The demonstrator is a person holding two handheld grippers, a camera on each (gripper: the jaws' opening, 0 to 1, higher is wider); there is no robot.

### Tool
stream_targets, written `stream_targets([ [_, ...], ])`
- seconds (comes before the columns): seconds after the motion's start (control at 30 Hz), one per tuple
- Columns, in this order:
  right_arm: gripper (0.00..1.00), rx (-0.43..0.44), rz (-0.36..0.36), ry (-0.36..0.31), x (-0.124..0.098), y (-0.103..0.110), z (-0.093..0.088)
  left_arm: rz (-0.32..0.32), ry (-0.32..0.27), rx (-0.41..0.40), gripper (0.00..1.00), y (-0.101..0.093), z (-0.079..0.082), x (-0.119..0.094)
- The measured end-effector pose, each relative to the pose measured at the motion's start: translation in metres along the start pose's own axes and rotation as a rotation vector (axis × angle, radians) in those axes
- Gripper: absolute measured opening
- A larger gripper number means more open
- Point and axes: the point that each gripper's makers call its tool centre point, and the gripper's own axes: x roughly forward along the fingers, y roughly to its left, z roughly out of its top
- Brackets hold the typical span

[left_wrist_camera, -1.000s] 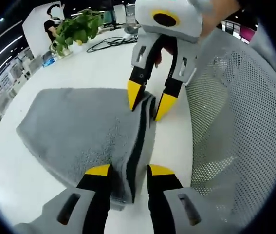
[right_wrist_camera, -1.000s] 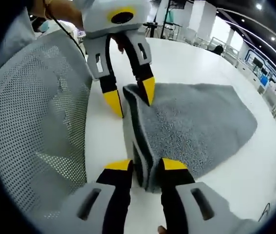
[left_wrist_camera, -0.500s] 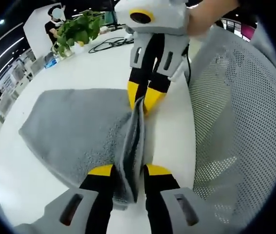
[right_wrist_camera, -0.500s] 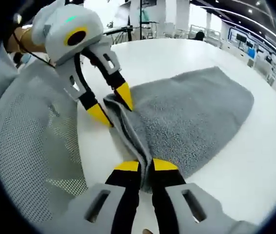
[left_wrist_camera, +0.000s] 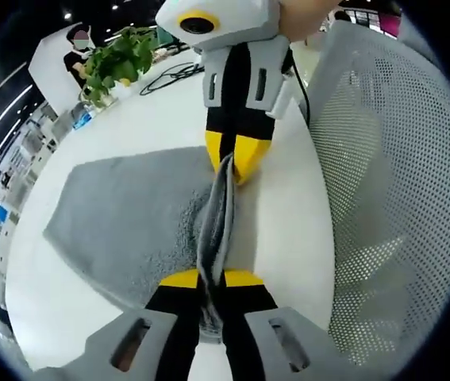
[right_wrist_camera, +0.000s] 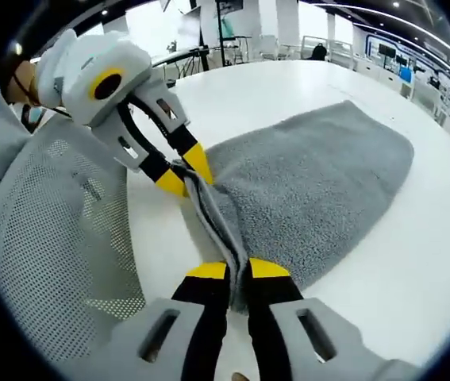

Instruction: Fold the towel on the table until its edges align and the towel forms a compact rectangular stack.

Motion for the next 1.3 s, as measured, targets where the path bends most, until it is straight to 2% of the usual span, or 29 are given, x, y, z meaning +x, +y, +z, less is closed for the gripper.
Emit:
stream_targets([
  [0.1,0.06,-0.015,0.0,-0.001,-0.001,0.001,0.002,-0.01,0.006,0.007,0.07,0.001,0.001,0.001],
  [0.17,0.06,-0.02,0.002,0.001,-0.001,0.0,0.003,-0.013,0.019,0.041,0.07,0.0,0.001,0.001],
  [0.23,0.06,0.012,0.007,-0.01,-0.004,0.0,0.005,-0.011,0.024,0.061,0.08,0.001,0.003,-0.001],
  [0.27,0.06,0.013,0.007,-0.013,-0.005,-0.001,0.006,-0.008,0.019,0.051,0.08,0.002,0.004,-0.002],
  [0.3,0.06,0.01,0.005,-0.016,-0.008,-0.001,0.007,-0.006,-0.004,0.008,0.08,0.003,0.006,-0.004],
  [0.63,0.05,0.004,0.002,-0.077,-0.026,0.001,0.024,0.016,-0.075,-0.046,0.08,0.016,0.02,-0.026],
  [0.8,0.05,-0.006,0.026,-0.103,-0.037,0.007,0.031,0.017,-0.101,-0.079,0.08,0.018,0.027,-0.038],
  [1.07,0.05,-0.051,0.031,-0.118,-0.056,0.011,0.038,0.041,-0.131,-0.112,0.08,0.018,0.046,-0.053],
  [1.17,0.05,-0.048,0.03,-0.145,-0.066,0.014,0.043,0.055,-0.167,-0.18,0.08,0.022,0.055,-0.062],
  [1.3,0.05,-0.049,0.033,-0.17,-0.075,0.017,0.048,0.051,-0.185,-0.207,0.08,0.024,0.062,-0.07],
])
